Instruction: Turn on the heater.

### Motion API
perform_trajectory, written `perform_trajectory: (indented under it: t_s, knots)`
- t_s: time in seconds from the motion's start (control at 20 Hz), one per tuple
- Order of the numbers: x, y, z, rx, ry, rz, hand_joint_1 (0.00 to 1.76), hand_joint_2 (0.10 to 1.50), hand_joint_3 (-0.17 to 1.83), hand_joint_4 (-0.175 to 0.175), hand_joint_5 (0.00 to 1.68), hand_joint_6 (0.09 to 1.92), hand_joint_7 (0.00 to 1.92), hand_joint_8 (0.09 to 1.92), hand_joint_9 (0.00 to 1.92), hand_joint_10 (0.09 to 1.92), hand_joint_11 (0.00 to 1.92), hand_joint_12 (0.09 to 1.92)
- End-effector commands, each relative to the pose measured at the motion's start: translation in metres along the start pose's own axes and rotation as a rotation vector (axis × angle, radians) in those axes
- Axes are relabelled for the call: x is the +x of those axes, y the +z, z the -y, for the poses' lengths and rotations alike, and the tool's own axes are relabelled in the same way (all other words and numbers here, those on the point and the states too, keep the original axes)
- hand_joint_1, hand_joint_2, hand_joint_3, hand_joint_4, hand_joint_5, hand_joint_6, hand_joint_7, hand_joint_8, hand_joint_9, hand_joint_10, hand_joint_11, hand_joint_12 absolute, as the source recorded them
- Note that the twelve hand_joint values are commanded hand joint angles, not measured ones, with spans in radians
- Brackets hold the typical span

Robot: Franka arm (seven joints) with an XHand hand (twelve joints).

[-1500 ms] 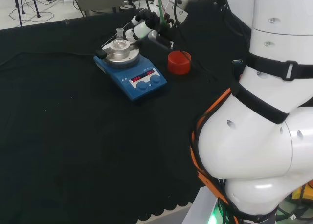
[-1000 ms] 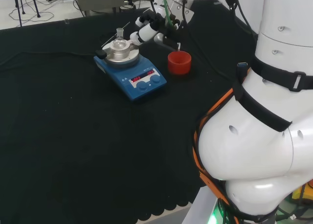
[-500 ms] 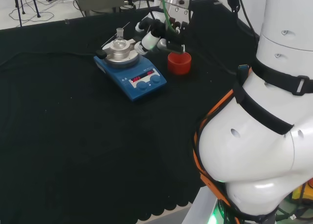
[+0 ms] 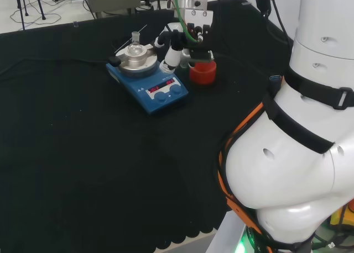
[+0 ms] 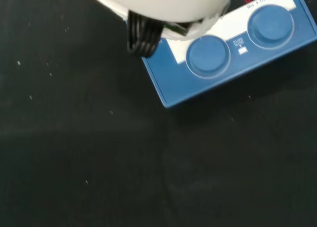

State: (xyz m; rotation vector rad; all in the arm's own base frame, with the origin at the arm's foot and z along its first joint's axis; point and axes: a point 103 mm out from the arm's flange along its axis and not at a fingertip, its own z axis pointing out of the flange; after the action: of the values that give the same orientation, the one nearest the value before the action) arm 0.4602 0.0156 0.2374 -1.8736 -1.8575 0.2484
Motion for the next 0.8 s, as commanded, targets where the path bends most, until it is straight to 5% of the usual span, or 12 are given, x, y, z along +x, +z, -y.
perform_trajectory:
  t_s: [0.05,0.25,0.55,0.8]
  knots:
    - [0.001,0.006,0.01,0.059,0.013,0.066,1.2,0.65,0.73,-0.052,0.26,0.09,1.48,1.33,1.68,1.12,1.91,1.12]
    - [0.002,0.014,0.008,0.156,0.028,0.093,1.34,0.66,0.81,-0.052,0.28,0.09,1.56,1.61,1.73,1.51,1.92,1.56]
    - [0.001,0.025,0.003,0.37,0.059,0.133,1.42,0.64,0.98,-0.022,0.13,0.09,1.6,1.71,1.75,1.62,1.9,1.61]
    - [-0.004,0.032,-0.003,0.439,0.082,0.144,1.42,0.63,1.03,0.001,0.04,0.09,1.6,1.73,1.76,1.64,1.89,1.62]
